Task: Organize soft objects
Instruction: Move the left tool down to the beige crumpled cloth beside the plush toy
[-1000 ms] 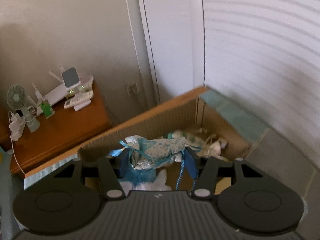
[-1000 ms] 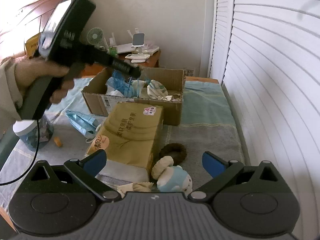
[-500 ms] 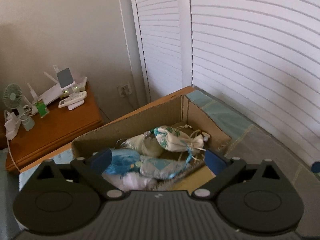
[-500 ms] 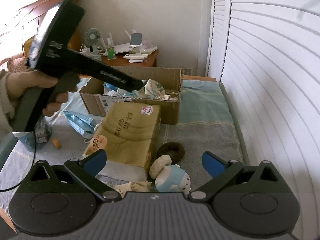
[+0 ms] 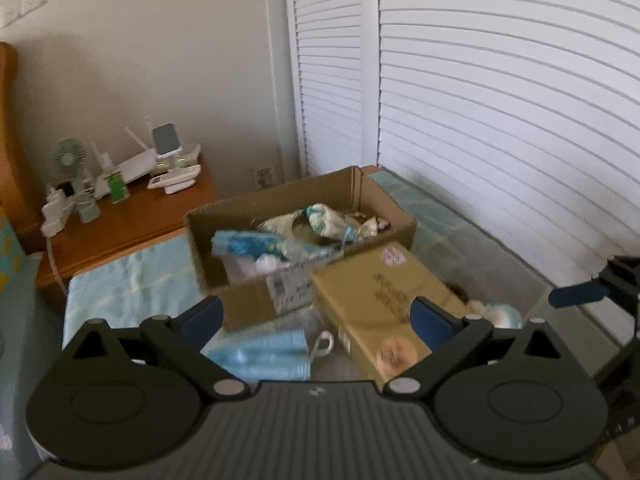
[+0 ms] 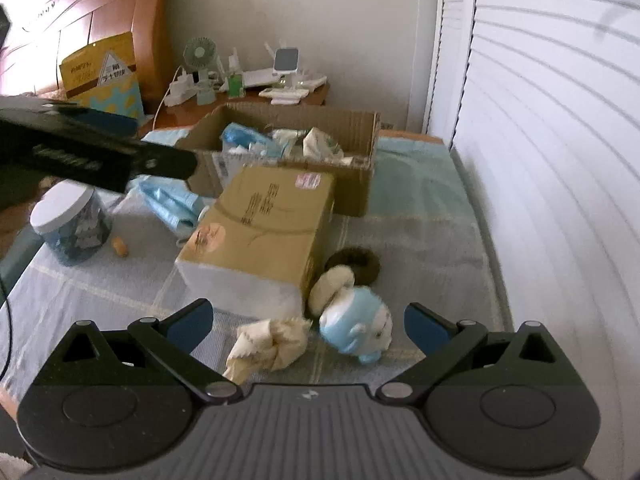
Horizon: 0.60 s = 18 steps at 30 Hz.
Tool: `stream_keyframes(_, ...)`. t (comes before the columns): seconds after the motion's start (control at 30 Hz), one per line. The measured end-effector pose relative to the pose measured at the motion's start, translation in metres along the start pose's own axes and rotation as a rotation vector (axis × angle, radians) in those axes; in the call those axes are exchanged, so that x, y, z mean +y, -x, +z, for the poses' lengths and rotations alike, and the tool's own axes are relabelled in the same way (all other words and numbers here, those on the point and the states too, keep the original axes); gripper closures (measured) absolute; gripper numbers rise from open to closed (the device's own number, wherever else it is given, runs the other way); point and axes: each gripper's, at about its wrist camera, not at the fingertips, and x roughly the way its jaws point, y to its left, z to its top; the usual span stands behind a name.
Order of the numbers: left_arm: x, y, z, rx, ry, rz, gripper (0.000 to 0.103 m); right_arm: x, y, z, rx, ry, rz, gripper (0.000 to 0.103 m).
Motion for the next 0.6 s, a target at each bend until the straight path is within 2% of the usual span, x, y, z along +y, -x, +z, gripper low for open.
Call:
stream_keyframes(0.3, -0.003, 0.021, -0.046, 0.028, 0.073, -0.002, 0.003, 0.010, -0.010, -0.021, 0.066, 0.012, 0.009, 0.000)
stream_keyframes(0.43, -0.001, 0.025, -0.065, 0.037, 0.086, 0.029, 0.003, 0.018, -0.021, -0.035, 0.127, 0.014, 0.037, 0.000)
stream_keyframes(0.6, 0.006, 0.024, -0.081, 0.059, 0.112, 0.042, 0.003, 0.027, -0.031, -0.043, 0.148, 0.030, 0.049, 0.000)
